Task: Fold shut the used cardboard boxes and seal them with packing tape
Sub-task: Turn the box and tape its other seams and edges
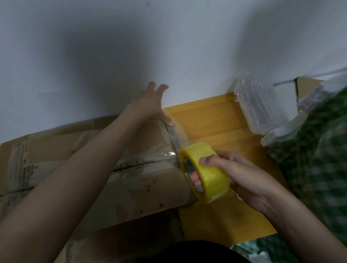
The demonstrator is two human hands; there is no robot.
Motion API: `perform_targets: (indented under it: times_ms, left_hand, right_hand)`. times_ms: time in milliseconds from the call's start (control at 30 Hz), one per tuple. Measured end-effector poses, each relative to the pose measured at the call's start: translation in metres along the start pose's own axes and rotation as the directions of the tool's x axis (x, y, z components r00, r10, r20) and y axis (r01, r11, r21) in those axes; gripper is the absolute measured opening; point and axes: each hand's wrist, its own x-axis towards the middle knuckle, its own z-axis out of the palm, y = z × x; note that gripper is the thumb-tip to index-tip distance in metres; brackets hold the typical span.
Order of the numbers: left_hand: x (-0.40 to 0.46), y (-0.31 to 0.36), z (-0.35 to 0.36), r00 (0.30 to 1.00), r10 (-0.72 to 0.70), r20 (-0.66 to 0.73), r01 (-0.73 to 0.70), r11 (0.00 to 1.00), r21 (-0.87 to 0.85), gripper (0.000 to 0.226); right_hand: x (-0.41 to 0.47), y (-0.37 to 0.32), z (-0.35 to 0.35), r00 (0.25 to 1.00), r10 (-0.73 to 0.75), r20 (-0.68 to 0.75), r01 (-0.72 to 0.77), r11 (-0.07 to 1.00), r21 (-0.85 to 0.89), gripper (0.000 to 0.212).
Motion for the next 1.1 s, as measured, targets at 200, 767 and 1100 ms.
perform_targets:
  times_ms: [200,767,1100]
  left_hand:
    - [-0.027,-0.006,0.017,0.955,0.103,-0.278,-0.118,0.992,-0.040,0.102]
    - [-0.087,-0.031,0.075,0.871,0.491,-0.008,-0.466,0.832,0.302,0.077]
    - [-0.087,-0.031,0.074,0.882,0.469,0.030,-0.459,0.845,0.275,0.082]
  right_hand:
    - [0.000,0.002,0.004,0.999,-0.030,0.028,0.030,0.999,-0.009,0.032]
    - [-0.013,0.015,0.029,0.996,-0.084,-0.004,0.084,0.996,0.029,0.032]
    - [-0.047,0.052,0.037,0.992,-0.092,-0.086,0.094,0.995,0.027,0.036]
